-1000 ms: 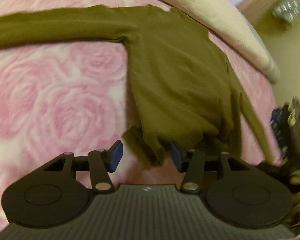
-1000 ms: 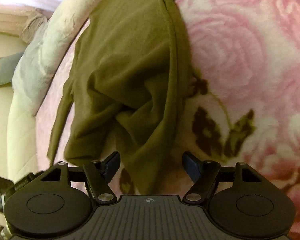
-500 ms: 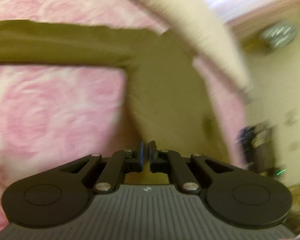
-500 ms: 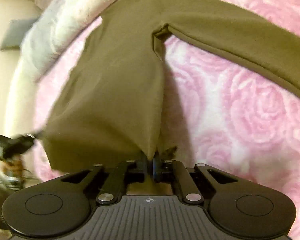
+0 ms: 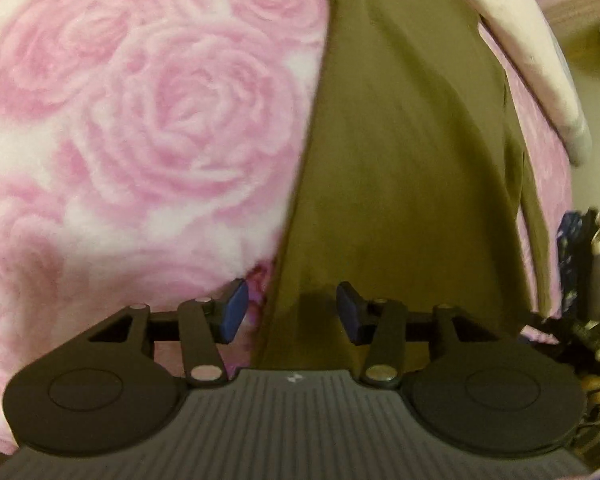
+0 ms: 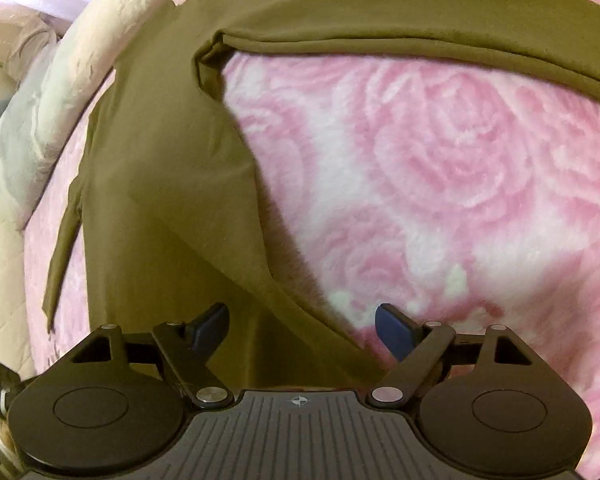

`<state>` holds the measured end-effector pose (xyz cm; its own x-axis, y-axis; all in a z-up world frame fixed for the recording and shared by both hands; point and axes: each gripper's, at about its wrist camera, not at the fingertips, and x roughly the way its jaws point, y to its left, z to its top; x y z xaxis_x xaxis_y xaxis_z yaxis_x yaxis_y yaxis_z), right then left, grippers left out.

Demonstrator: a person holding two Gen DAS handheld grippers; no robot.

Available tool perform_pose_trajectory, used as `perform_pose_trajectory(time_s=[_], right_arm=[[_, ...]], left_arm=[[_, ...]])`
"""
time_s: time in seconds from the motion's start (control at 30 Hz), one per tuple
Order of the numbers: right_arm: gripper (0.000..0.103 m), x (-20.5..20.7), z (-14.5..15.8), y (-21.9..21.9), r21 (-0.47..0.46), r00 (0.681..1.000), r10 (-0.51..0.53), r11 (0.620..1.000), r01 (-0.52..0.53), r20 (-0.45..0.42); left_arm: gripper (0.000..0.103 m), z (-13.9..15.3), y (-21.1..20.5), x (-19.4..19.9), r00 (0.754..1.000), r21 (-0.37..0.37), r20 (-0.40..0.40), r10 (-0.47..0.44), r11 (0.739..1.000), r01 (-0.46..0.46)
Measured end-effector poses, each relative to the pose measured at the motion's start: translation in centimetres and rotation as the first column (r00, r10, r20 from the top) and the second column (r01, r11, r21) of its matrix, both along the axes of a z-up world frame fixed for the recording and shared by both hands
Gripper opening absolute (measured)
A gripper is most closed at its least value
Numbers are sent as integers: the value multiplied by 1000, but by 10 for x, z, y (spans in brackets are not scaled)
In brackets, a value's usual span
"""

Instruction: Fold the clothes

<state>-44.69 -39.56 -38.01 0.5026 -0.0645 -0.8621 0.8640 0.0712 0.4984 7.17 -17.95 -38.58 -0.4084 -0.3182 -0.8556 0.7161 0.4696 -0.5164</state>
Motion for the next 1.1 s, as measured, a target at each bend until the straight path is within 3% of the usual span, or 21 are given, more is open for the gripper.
perform_pose_trajectory(time_s=[0.03, 0.07, 0.1, 0.27, 0.47, 0.53, 0.63, 0.67, 0.7, 0.73, 0.8, 0.87, 0.93, 0.97, 1.0, 1.1], right_arm=[[24, 2, 1, 2, 5, 1000, 17, 1000, -17, 1], [5, 4, 0, 3, 33, 1000, 29, 999, -29, 8], [3, 6, 1, 5, 49, 999, 46, 998, -46, 17], [2, 6, 24, 15, 29, 990, 131, 991, -132, 47], [2, 10, 25, 28, 56, 986, 168, 984, -169, 20], [2, 12, 17, 32, 75, 984, 178, 981, -176, -18], [2, 23, 1, 40, 122, 971, 214, 972, -202, -102], [3, 24, 2, 41, 122, 969, 222, 970, -208, -111], [6, 26, 5, 40, 118, 964, 235, 968, -221, -126], [38, 27, 10, 39, 117, 955, 252, 965, -235, -159], [67, 22, 22, 34, 74, 946, 229, 973, -217, -230], [67, 5, 35, 24, -12, 959, 106, 994, -113, -264], [67, -31, 41, 10, -55, 965, -151, 988, 142, -214], [67, -54, 42, 4, -66, 938, -305, 952, 298, -162], [67, -79, 40, 2, -66, 883, -461, 887, 456, -91], [63, -141, 26, 2, -19, 642, -764, 642, 767, 66]], left_arm=[[2, 3, 0, 0, 1000, -7, -8, -15, 1000, 15], [0, 6, 1, 0, 999, -14, -15, -30, 999, 30], [0, 9, 1, 1, 999, -21, -23, -45, 999, 44], [0, 36, 13, 22, 996, -59, -14, -88, 994, 87], [0, 32, 18, 34, 985, -4, 51, -163, 987, 164], [1, 21, 19, 21, 969, 28, 91, -229, 974, 227], [2, 3, 19, -4, 914, 111, 200, -352, 935, 336], [4, 3, 19, -7, 908, 122, 215, -360, 932, 341], [6, 6, 19, -7, 908, 125, 222, -355, 934, 334], [7, 12, 18, -5, 912, 129, 226, -342, 939, 319], [8, 24, 15, 3, 923, 137, 230, -308, 949, 282], [8, 39, 11, 11, 937, 98, 219, -271, 962, 255], [8, 52, 3, 16, 951, 48, 209, -230, 973, 225], [8, 57, -2, 17, 957, 21, 204, -205, 978, 205], [8, 59, -7, 16, 964, -1, 199, -180, 983, 183], [8, 54, -25, 11, 983, -57, 154, -102, 992, 112]])
